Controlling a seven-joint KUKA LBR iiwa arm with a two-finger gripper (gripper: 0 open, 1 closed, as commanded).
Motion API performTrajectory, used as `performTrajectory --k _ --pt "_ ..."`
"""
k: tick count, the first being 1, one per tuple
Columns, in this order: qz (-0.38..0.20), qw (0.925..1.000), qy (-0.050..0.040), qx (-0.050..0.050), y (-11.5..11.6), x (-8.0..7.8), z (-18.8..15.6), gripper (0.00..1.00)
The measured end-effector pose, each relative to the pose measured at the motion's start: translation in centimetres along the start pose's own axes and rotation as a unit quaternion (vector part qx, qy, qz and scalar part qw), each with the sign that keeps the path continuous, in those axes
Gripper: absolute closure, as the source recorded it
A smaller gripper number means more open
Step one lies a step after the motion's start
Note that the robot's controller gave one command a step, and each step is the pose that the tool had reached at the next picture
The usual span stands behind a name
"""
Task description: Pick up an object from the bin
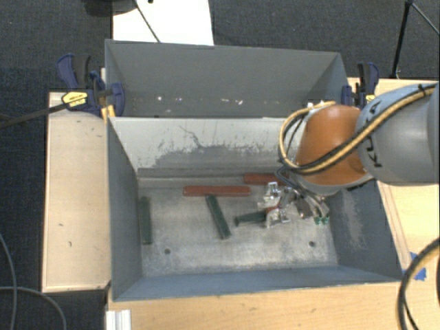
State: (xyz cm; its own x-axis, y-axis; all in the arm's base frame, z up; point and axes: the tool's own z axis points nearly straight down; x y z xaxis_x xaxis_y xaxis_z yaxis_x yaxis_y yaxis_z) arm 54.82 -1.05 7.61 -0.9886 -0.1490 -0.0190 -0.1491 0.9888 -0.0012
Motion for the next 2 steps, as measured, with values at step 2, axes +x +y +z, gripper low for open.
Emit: performTrajectory --k 2 --pt "-0.22 0.9756 0.0086 -0.003 1.6 -1.1 -12.7 1.0"
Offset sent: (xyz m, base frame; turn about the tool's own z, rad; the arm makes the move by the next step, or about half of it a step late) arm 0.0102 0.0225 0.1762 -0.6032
